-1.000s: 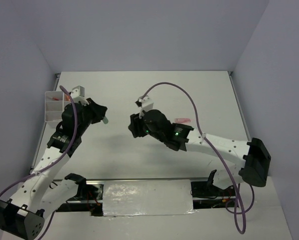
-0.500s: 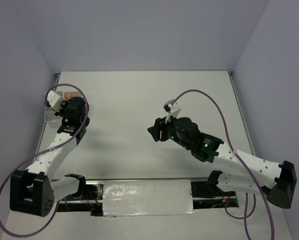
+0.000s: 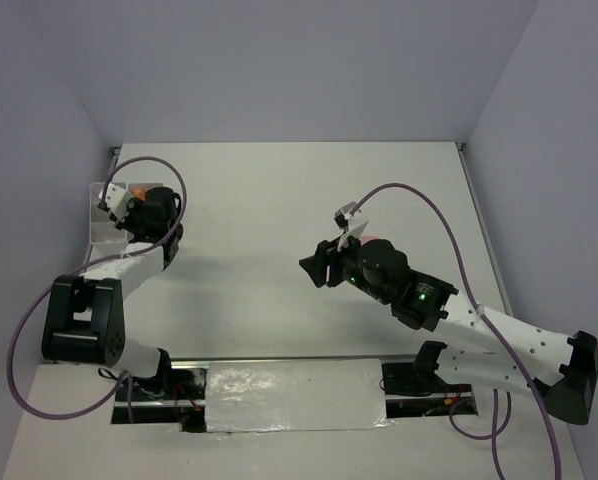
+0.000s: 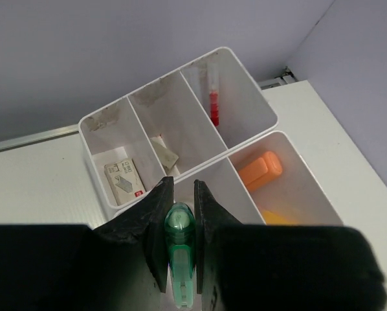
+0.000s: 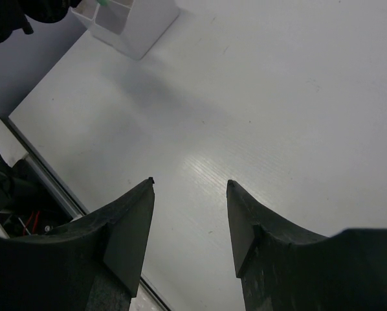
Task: Sort the stationery into containers
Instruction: Place the stationery in the storage box.
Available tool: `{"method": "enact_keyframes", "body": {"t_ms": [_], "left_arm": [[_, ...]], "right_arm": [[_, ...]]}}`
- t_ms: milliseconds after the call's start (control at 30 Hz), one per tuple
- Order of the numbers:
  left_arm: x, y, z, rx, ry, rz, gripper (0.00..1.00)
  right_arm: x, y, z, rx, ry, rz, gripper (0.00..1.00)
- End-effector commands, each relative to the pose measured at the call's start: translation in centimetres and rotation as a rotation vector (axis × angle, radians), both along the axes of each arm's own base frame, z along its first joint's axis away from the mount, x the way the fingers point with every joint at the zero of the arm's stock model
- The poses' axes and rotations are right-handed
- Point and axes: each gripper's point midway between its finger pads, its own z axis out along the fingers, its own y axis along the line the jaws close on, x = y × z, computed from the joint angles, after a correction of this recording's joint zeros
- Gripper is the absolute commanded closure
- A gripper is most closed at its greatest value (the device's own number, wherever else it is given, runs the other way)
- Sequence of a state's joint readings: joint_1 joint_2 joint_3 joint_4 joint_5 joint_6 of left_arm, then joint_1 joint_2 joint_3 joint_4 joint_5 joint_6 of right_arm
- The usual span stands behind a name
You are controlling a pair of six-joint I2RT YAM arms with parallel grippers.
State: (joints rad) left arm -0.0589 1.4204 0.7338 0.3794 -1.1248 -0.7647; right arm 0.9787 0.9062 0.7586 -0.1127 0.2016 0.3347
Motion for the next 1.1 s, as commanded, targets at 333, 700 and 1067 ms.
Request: {"method": "enact_keyframes", "body": {"t_ms": [333, 700, 1067], "left_arm": [[1.0, 1.7, 0.5, 0.01, -0.114, 0.094, 0.87], [0.2, 2.1, -1.9, -0.003, -0.045, 0.148, 0.81], [-0.2, 2.4, -2.9, -0.003, -0.021, 0.192, 0.46]], "right_arm": [[0.1, 0.4, 0.2, 0.003, -0.024, 0.026, 0.44], [0.0, 0.4, 0.3, 0.004, -0.029, 0.032, 0.44], [-0.1, 0.4, 0.3, 0.01, -0.029, 0.042, 0.44]]}}
